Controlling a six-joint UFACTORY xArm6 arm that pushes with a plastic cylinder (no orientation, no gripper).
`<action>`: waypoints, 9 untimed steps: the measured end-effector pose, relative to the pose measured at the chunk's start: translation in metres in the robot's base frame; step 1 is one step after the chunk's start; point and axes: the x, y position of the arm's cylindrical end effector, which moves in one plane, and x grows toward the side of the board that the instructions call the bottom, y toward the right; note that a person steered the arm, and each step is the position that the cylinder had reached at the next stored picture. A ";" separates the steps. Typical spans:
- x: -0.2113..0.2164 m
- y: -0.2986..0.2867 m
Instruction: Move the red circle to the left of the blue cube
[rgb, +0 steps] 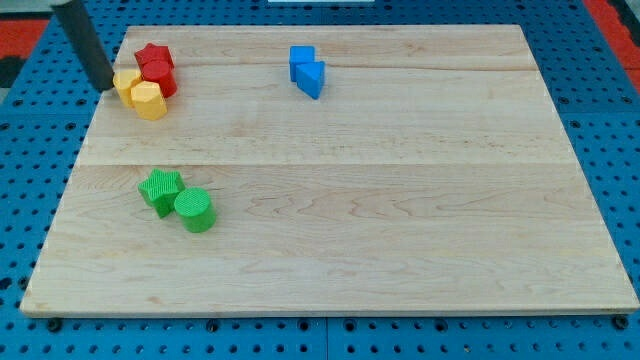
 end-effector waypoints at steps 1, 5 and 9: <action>0.000 0.019; 0.034 0.082; 0.026 0.154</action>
